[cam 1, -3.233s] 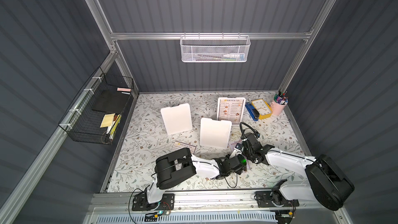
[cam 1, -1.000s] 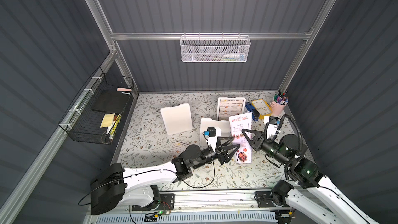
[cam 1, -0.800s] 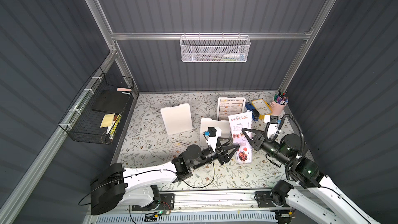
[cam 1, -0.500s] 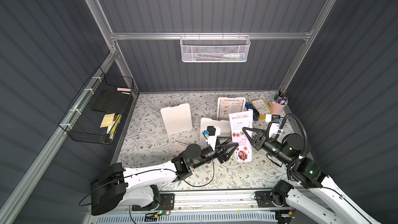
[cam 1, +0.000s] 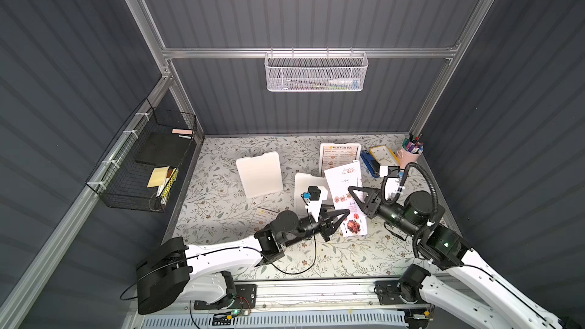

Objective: Insert the menus into the narrow rack
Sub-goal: Pick up the menu from the center of the board.

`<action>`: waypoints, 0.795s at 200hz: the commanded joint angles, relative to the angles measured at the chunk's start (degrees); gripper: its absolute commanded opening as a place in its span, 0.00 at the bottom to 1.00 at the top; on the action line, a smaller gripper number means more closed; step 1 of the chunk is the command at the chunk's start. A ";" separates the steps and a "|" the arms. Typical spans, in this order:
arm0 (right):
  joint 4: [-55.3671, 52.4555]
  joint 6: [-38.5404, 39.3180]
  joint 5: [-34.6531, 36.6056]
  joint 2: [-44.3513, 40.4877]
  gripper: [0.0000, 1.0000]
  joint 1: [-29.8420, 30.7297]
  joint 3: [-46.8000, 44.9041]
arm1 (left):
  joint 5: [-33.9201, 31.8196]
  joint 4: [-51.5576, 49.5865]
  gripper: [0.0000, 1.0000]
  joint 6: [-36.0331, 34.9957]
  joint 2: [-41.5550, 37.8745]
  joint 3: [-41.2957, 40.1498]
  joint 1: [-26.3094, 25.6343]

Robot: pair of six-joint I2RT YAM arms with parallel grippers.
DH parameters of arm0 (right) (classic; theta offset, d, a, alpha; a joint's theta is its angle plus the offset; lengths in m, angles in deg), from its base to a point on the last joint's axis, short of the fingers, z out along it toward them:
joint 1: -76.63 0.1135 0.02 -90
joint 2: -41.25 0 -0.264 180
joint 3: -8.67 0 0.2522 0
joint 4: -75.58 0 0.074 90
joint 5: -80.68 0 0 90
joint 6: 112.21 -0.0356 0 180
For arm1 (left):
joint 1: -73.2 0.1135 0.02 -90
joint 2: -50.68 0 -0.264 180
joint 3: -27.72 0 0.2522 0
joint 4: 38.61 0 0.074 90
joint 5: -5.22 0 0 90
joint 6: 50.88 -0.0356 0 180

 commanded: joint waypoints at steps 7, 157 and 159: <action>1.51 1.12 1.13 -0.31 0.27 0.41 1.67 | -1.87 -1.29 0.20 -0.85 -1.88 1.46 0.58; 12.89 17.34 -8.11 0.25 0.99 -7.09 -5.94 | -9.75 -21.37 0.00 -9.58 -11.29 10.00 0.57; 13.59 16.92 -9.40 0.49 0.99 -7.68 -6.07 | -9.49 -21.59 0.00 -9.70 -11.18 10.16 0.58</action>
